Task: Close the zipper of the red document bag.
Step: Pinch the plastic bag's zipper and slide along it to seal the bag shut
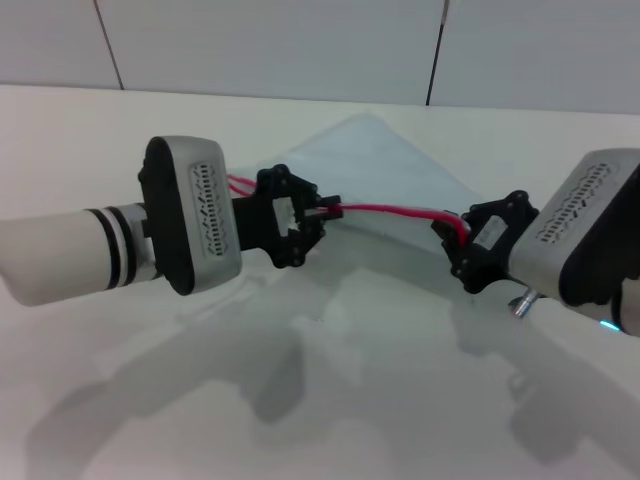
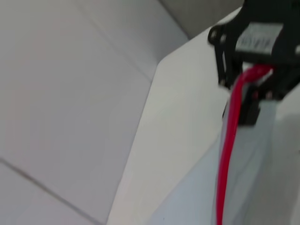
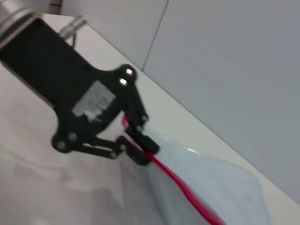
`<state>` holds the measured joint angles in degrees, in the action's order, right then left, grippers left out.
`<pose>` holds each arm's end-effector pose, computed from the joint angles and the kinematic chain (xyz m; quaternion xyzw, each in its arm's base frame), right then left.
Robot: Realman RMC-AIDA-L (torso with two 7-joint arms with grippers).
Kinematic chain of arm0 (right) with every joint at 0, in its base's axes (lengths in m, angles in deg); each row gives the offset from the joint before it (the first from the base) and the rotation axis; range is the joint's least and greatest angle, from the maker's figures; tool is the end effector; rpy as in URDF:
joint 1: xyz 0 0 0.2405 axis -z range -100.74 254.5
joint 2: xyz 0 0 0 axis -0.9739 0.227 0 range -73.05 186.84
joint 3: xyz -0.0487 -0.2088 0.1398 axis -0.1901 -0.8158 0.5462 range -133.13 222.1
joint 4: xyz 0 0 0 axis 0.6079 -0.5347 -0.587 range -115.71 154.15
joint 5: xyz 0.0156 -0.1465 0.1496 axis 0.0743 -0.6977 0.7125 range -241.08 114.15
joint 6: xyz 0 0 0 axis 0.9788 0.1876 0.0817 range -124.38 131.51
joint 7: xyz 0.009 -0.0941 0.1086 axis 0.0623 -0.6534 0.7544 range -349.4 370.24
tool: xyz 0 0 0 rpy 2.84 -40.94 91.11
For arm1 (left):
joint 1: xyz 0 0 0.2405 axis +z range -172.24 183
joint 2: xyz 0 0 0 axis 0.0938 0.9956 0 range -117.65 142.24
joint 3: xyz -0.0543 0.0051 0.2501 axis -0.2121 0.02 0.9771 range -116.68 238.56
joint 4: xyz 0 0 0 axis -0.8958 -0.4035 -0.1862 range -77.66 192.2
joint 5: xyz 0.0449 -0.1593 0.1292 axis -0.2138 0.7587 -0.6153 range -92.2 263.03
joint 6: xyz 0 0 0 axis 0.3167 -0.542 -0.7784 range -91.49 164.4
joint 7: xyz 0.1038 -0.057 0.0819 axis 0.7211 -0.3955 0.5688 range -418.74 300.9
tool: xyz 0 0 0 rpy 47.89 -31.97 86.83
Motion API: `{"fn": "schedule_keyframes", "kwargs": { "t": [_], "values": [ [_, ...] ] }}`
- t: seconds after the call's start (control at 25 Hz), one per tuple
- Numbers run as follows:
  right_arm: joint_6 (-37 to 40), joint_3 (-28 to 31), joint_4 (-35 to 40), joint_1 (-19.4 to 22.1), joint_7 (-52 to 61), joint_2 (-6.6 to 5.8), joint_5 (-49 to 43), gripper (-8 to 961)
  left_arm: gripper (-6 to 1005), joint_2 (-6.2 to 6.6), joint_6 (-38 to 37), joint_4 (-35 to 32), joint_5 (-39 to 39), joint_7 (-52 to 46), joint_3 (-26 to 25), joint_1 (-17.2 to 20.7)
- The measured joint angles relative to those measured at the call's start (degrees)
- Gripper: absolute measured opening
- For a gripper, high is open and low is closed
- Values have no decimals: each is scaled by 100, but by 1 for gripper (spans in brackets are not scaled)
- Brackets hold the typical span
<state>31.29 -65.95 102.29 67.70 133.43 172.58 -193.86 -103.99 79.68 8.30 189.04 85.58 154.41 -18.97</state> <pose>0.1861 0.3250 -0.0536 -0.9291 0.0832 0.0389 0.3581 -0.2172 0.3688 -0.0562 -0.9261 0.1923 -0.0668 0.3177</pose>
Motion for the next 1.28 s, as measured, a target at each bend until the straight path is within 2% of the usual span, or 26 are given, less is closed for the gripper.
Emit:
{"fn": "schedule_keyframes", "kwargs": {
  "t": [0.72,1.28],
  "values": [
    [-12,779,-141,173,-2,16,-22,60,90,-2,-62,-6,296,65,-721,472],
    [-35,941,-267,128,9,16,-21,63,108,-17,-59,-8,369,75,-771,541]
  ]
}}
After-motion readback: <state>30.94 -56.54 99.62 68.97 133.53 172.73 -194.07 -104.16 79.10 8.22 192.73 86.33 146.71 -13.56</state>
